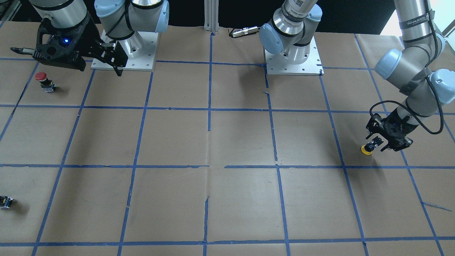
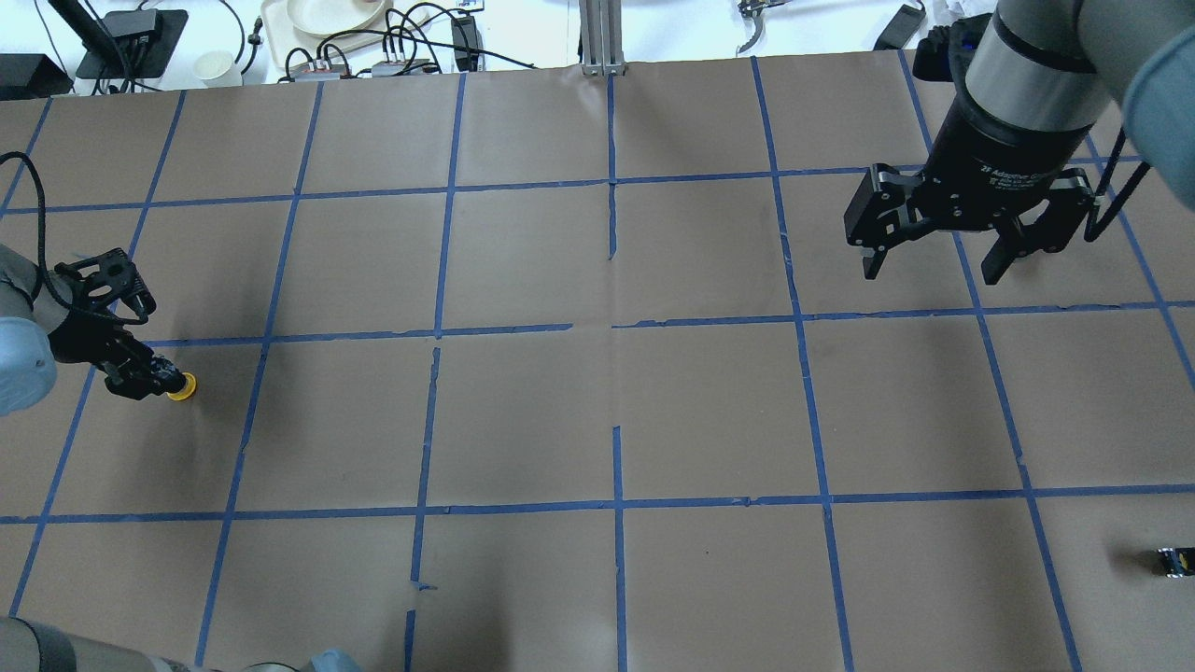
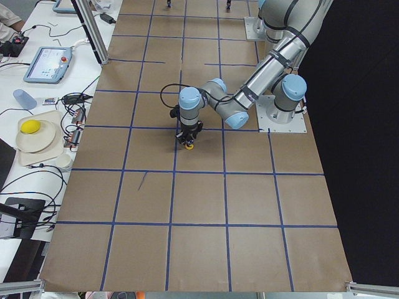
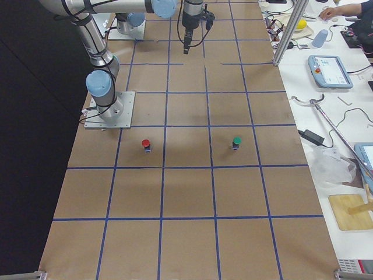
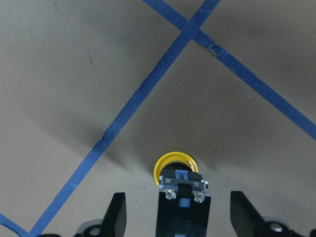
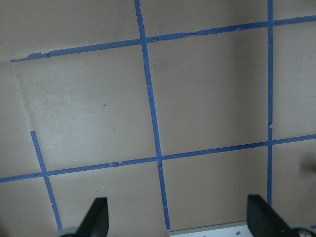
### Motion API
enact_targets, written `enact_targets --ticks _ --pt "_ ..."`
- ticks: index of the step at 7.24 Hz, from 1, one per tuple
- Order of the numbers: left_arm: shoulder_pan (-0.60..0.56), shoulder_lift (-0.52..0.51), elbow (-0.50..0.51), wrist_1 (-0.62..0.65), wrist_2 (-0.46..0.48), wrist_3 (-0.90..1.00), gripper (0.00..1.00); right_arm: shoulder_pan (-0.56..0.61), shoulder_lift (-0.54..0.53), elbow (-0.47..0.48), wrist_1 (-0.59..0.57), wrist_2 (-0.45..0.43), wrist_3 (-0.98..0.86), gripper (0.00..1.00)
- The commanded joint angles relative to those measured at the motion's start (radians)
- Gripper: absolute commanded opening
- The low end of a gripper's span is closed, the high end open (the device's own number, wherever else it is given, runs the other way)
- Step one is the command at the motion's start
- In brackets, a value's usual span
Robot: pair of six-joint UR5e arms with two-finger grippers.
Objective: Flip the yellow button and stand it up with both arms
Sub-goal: 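Close the left gripper on the yellow button's base and lift it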
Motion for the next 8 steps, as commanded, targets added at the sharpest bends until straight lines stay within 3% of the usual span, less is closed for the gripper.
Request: enact_targets --ticks 1,3,6,8 --pt "-0.005 0.018 0.004 -0.012 -0.059 -0.007 0.28 0.000 0.000 0.000 -0.001 0.004 -0.003 1.00" --pt "-0.022 0.064 0.008 -0.106 -0.134 -0.080 0.28 0.000 0.004 0.000 -0.005 0.003 0.007 1.00" --pt "-0.146 0.141 0.129 -0.454 -0.280 -0.411 0.28 -0.009 0.039 0.000 -0.007 0.004 0.007 1.00" --pt "-0.218 0.144 0.224 -0.672 -0.448 -0.646 0.28 -0.024 0.047 -0.015 -0.036 0.044 0.050 1.00"
